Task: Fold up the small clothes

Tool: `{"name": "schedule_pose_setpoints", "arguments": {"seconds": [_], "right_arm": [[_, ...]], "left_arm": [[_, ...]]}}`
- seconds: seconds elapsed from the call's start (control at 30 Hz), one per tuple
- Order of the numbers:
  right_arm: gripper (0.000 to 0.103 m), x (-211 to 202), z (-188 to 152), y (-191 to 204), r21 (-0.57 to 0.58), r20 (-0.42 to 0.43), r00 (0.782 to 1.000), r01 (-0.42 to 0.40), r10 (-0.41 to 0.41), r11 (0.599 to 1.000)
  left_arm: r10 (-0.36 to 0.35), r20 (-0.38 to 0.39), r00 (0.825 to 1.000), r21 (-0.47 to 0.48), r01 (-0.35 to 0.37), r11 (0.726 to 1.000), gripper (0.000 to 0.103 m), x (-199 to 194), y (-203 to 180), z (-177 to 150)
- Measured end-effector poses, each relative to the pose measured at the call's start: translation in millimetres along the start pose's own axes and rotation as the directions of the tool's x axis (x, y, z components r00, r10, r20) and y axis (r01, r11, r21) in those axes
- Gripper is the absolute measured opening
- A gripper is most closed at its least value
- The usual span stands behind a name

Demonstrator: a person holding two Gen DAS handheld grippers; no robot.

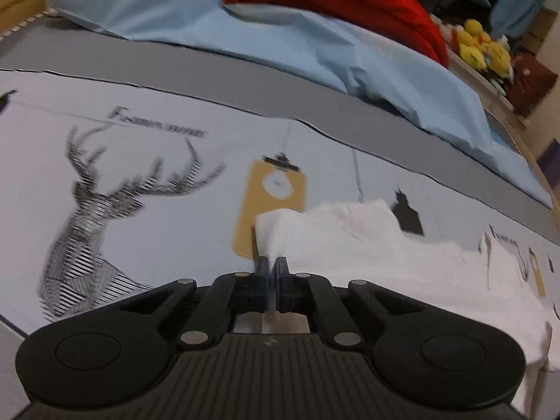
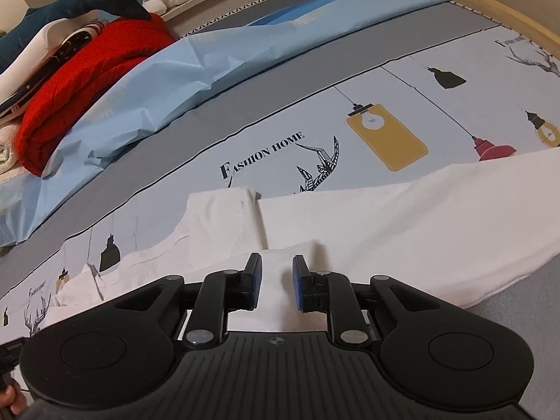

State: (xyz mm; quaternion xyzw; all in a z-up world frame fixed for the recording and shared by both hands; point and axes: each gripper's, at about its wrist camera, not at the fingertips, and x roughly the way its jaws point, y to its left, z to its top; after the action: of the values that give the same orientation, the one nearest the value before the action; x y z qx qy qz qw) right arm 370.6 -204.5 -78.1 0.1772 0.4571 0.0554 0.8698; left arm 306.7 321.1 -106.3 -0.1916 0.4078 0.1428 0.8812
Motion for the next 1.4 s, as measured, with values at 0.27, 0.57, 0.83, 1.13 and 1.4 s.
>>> {"name": "schedule_pose_setpoints", "arguments": {"seconds": [0.27, 0.57, 0.83, 1.13, 1.4], "right_arm": [[0.02, 4.5, -3.6, 9.4, -0.017, -0.019, 1.0, -0.01, 0.01, 1.0], [0.029, 35.1, -26.0, 13.0, -0.111, -0.174, 0.985, -0.02, 0.001, 0.994], [0.028, 52.4, -34.8, -6.8, -0.084, -0.217, 0.975, 0.019, -0.037, 0.996], [0.025, 56.6, -36.3, -7.1, -0.145, -0.202, 0.978, 0.025, -0.055, 0.989], [0.024, 40.5, -36.1, -31.4, -0.127, -0.205, 0.975, 0.063, -0.088, 0.99]], "left_arm": [[0.017, -0.029, 0.999, 0.066, -0.015, 0.998, 0.01, -24.4, -13.6, 1.3], [0.05, -0.322, 0.945, 0.258, 0.037, 0.966, 0.007, -7.8, -28.7, -41.1], [0.069, -0.326, 0.943, 0.312, 0.038, 0.949, 0.008, -13.9, -35.5, -55.8], [-0.007, -0.094, 0.996, 0.271, 0.033, 0.962, 0.038, -138.3, -80.9, -48.2], [-0.007, -0.058, 0.998, 0.255, 0.022, 0.967, 0.042, -152.3, -98.7, -77.4]]}}
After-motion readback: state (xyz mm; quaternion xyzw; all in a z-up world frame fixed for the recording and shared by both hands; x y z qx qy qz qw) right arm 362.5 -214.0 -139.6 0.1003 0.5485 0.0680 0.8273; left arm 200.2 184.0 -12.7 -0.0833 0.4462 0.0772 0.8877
